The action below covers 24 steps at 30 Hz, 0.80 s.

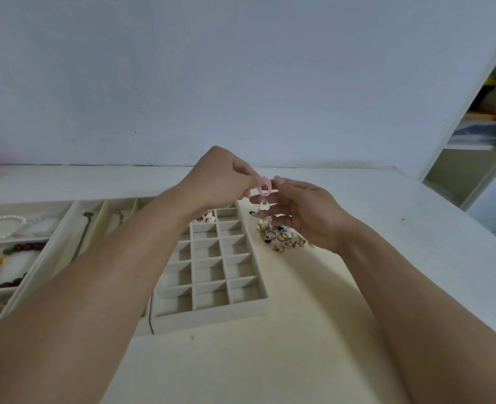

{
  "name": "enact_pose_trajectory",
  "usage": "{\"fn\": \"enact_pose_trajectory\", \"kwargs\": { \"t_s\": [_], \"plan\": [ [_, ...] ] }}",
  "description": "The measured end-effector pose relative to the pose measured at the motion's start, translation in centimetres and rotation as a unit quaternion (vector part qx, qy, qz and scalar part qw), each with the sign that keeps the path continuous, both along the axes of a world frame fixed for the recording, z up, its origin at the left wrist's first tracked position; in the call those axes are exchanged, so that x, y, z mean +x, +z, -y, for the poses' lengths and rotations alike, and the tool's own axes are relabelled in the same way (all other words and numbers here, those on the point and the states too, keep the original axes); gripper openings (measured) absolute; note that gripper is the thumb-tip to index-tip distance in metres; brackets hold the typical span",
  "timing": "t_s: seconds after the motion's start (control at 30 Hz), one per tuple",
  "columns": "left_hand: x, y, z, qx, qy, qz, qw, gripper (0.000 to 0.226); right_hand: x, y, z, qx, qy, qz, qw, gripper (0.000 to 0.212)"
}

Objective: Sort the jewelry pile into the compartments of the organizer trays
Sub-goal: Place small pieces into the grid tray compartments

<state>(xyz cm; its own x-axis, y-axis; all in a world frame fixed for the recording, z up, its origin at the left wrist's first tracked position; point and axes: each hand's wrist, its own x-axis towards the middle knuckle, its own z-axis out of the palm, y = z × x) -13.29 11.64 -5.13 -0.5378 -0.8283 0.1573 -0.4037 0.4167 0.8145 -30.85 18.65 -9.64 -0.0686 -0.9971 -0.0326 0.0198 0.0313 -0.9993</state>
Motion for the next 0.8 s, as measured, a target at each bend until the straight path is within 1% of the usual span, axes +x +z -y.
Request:
{"fn": "enact_pose_trajectory", "kwargs": {
  "t_s": [0.1, 0.27, 0.47, 0.67, 0.8],
  "plan": [
    [0.06, 0.12, 0.03, -0.001, 0.002, -0.005, 1.000, 0.015, -0.21, -0.03, -0.02, 0.018, 0.031, 0.029, 0.999, 0.036],
    [0.35, 0.44, 0.28, -0.003, 0.012, -0.002, 1.000, 0.012, -0.86, -0.29, 0.06, 0.029, 0.053, 0.049, 0.997, 0.032],
    [0.60, 0.52, 0.40, -0.005, -0.005, 0.007, 1.000, 0.012, -0.76, -0.17, -0.20, 0.060, 0.085, 0.076, 0.992, 0.029],
    [0.74, 0.46, 0.38, 0.005, -0.026, 0.002, 1.000, 0.008, -0.76, 0.00, -0.25, 0.071, 0.091, 0.116, 0.987, 0.024],
    [0.60, 0.51, 0.22, -0.001, -0.045, 0.005, 0.999, 0.008, -0.76, 0.13, -0.28, 0.082, 0.103, 0.116, 0.984, 0.019]
  ]
}}
